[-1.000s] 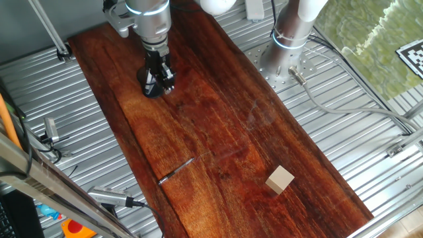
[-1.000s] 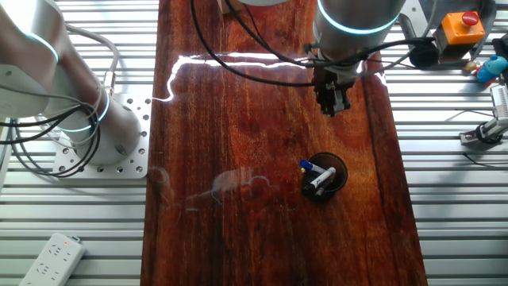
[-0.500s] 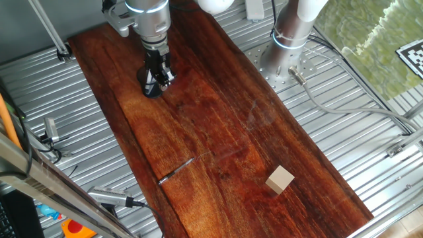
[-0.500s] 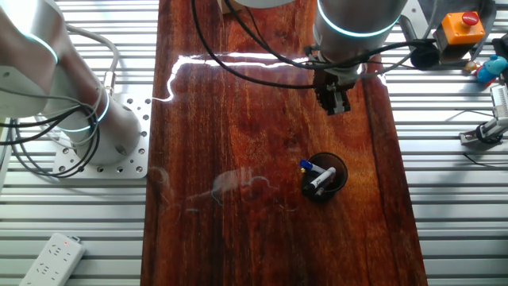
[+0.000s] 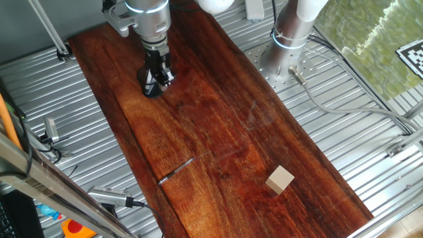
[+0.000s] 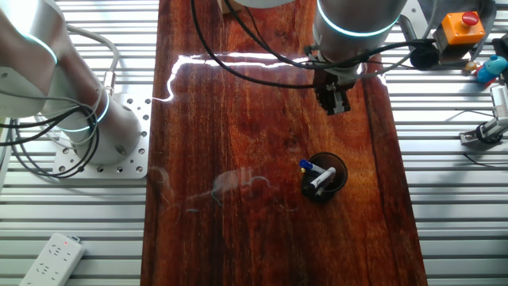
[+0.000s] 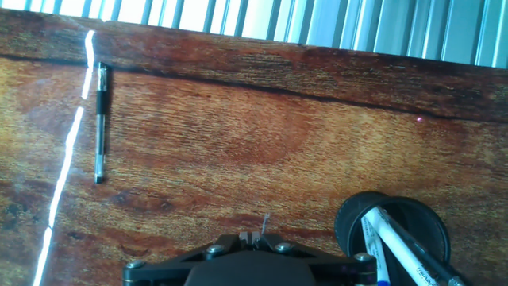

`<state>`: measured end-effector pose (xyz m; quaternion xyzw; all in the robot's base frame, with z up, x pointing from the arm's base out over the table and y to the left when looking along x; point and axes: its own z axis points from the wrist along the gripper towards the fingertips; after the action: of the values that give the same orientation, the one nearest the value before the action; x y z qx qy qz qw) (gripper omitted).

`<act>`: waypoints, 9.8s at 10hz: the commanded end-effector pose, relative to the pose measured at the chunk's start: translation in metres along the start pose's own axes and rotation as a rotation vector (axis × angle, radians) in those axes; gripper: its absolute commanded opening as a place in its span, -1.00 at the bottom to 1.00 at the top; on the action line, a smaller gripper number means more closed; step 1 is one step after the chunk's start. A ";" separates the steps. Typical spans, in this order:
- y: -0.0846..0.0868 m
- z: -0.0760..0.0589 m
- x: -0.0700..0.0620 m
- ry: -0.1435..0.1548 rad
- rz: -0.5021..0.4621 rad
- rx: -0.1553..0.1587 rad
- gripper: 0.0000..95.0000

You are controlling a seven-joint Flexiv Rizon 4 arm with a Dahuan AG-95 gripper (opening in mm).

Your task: Put the pen into the pen holder

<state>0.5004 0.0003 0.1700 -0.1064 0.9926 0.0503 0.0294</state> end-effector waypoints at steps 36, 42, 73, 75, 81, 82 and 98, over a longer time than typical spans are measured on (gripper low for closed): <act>0.132 0.113 -0.125 0.145 0.164 -0.013 -1.00; 0.136 0.123 -0.118 0.161 0.185 -0.029 -1.00; 0.134 0.135 -0.114 0.168 0.177 -0.067 -1.00; 0.136 0.137 -0.115 0.168 0.236 -0.121 -1.00; 0.136 0.146 -0.106 0.179 0.319 -0.191 -1.00; 0.134 0.147 -0.104 0.177 0.331 -0.207 -1.00; 0.147 0.148 -0.120 0.184 0.211 -0.047 -1.00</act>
<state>0.5942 0.1840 0.0430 -0.0139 0.9962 0.0536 -0.0679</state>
